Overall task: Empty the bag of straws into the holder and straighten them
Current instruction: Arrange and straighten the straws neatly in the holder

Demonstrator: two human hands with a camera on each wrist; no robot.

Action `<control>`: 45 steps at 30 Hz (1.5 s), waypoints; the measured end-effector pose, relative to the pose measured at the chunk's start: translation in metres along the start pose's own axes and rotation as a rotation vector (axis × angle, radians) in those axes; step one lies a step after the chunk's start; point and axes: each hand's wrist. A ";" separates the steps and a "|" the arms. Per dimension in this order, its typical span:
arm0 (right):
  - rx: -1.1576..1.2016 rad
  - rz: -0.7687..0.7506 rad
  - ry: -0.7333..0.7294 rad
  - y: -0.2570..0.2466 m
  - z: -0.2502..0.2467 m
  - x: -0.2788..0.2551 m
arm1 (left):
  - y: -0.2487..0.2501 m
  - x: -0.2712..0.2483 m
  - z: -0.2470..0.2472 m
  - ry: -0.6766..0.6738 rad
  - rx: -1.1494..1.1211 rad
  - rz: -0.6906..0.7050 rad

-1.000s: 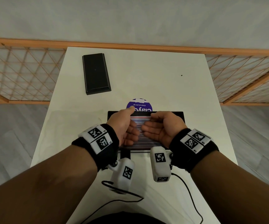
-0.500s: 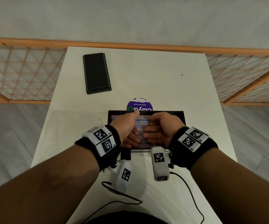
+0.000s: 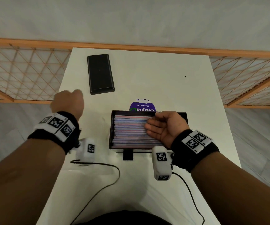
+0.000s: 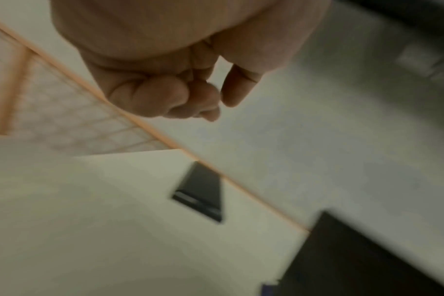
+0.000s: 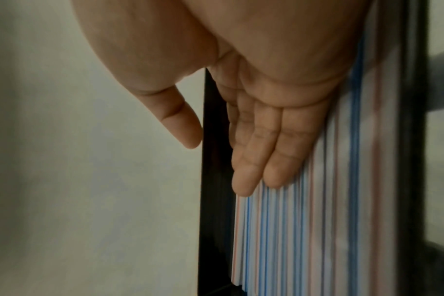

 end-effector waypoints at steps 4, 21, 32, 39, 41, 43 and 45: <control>0.012 -0.001 -0.003 0.001 -0.002 0.000 | -0.046 0.005 -0.007 0.012 0.271 -0.191; -0.180 0.096 0.023 0.001 0.009 0.006 | -0.042 -0.023 0.035 -0.387 -0.149 0.153; -0.232 0.141 -0.029 0.006 0.010 0.002 | -0.025 -0.035 0.046 -0.532 -0.196 0.130; -0.323 0.145 -0.024 0.002 0.008 -0.002 | -0.034 -0.016 0.023 -0.070 0.346 0.165; -0.355 0.153 -0.022 0.003 0.007 -0.003 | -0.045 -0.007 0.013 -0.058 0.494 0.043; -0.334 0.152 -0.031 0.002 0.007 -0.004 | -0.059 -0.003 0.010 -0.134 0.598 -0.064; -0.282 0.117 -0.028 -0.002 0.006 -0.005 | -0.078 0.000 0.015 -0.233 0.659 -0.128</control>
Point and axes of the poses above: each hand's wrist, its own x-axis towards the middle knuckle, its own z-axis out of the palm, y = z × x, and after that the axes turned 13 degrees about -y, right-handed
